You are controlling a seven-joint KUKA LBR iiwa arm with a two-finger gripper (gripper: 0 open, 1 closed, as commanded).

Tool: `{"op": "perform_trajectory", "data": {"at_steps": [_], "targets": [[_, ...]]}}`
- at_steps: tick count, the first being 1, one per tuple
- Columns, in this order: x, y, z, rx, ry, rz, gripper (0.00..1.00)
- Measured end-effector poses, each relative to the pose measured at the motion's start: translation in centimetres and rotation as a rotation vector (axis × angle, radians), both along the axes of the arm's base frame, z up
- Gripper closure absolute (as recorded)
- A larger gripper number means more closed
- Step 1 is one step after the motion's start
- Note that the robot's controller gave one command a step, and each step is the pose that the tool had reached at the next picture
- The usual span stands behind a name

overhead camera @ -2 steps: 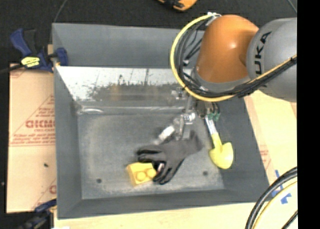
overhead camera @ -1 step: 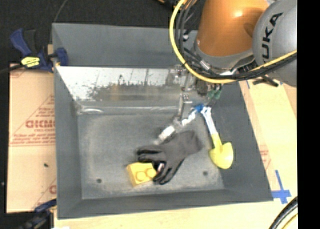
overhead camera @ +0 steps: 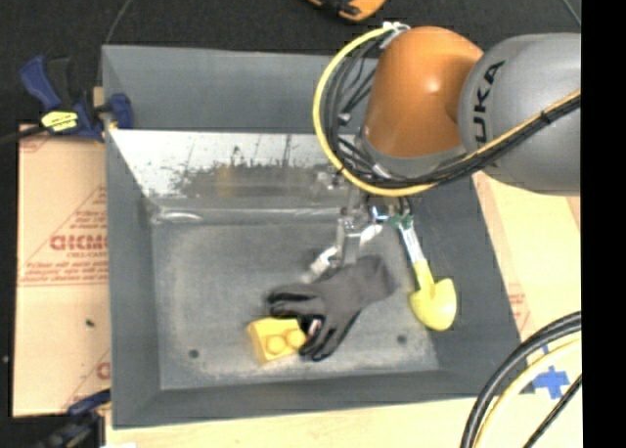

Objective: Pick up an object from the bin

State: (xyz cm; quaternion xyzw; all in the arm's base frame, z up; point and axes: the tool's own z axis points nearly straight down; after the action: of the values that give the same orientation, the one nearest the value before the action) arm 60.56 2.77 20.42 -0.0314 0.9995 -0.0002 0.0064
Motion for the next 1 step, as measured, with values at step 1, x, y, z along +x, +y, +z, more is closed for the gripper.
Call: {"op": "perform_trajectory", "data": {"at_steps": [1], "targets": [[-0.56, 0.16, -4.58, 0.002, 0.005, -0.007, 0.00]]}}
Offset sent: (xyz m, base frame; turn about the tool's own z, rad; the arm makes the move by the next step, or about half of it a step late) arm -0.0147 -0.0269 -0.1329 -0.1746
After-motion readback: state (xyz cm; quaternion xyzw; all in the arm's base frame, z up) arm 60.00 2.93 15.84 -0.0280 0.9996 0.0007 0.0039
